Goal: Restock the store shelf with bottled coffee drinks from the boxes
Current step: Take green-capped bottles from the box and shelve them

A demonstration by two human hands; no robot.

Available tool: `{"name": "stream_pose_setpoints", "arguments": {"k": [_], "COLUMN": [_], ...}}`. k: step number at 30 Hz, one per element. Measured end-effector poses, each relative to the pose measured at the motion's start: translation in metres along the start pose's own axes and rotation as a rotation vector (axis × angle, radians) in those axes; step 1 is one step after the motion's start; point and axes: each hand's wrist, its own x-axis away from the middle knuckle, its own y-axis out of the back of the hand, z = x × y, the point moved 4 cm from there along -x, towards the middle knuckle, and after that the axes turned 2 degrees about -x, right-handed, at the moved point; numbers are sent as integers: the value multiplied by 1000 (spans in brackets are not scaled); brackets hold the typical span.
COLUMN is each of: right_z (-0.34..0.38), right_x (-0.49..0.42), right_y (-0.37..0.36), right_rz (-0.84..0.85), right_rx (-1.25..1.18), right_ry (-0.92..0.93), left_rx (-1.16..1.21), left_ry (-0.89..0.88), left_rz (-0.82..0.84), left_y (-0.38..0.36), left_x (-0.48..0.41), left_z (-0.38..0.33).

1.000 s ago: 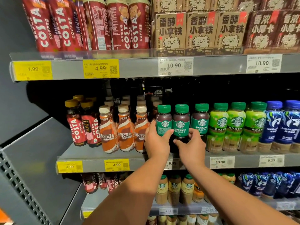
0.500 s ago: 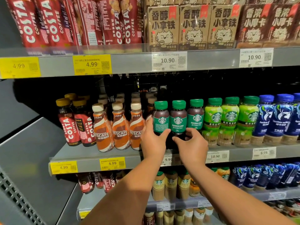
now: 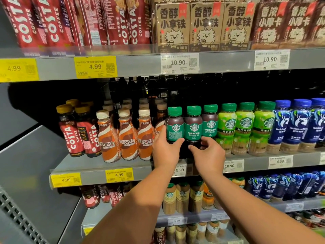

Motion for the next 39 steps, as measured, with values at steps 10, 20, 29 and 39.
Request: {"name": "stream_pose_setpoints", "arguments": {"k": [10,20,29,39], "right_z": [2,42,78,70], "right_x": [-1,18,65,136], "right_y": [1,36,60,98], "right_rz": [-4,183,478,611], "right_rx": [82,599,1018,996], "right_ry": [22,184,250,429], "left_rx": [-74,-594,-1062,-1151], "left_ry": [-19,-191,-288,-105], "left_rz": [99,264,482,414], "left_y": [2,50,94,124], "left_x": [2,13,57,155], "left_z": [3,-28,-53,-72]}}
